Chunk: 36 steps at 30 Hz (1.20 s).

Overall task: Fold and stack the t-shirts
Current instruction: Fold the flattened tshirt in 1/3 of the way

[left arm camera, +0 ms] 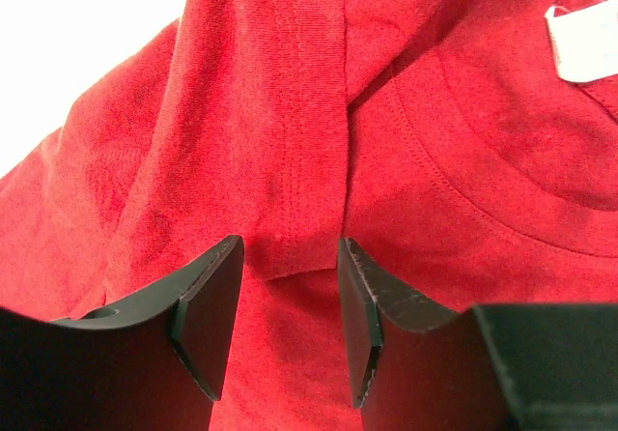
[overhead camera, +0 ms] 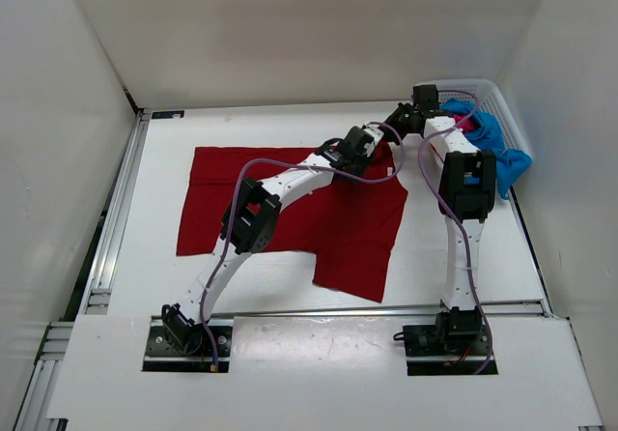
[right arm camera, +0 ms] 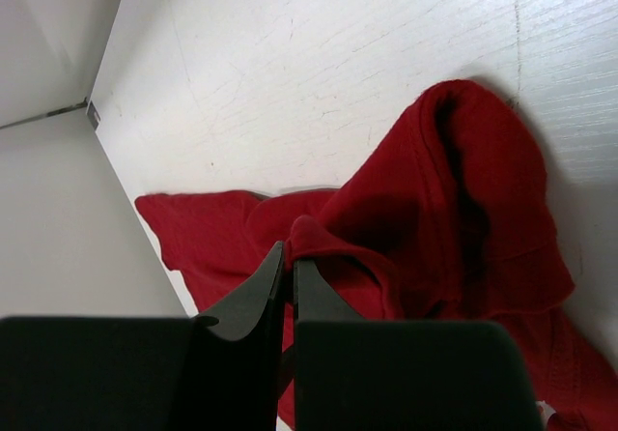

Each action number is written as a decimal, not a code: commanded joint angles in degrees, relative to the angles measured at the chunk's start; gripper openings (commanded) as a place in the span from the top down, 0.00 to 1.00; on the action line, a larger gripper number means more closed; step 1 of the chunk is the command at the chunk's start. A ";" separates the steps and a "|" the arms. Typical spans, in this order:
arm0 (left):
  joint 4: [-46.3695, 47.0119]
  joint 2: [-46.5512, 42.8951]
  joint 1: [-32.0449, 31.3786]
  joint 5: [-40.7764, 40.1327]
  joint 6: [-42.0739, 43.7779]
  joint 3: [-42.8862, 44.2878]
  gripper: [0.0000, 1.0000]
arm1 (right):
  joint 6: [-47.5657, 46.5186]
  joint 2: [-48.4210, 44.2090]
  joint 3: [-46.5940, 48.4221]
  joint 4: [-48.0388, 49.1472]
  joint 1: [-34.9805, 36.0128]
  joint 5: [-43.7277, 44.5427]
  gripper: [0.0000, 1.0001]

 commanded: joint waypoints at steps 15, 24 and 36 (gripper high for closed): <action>-0.85 -1.96 -0.80 1.76 -0.14 0.67 0.53 | -1.24 -1.24 -0.94 0.99 -0.40 -0.88 1.00; -0.85 -0.02 -0.80 0.70 -0.14 1.73 0.52 | -1.77 -1.24 -0.94 0.99 -0.40 -0.88 1.00; -0.85 1.12 -0.80 -0.88 -0.14 2.34 0.61 | -1.77 -1.77 -1.47 0.47 -0.40 -0.88 1.00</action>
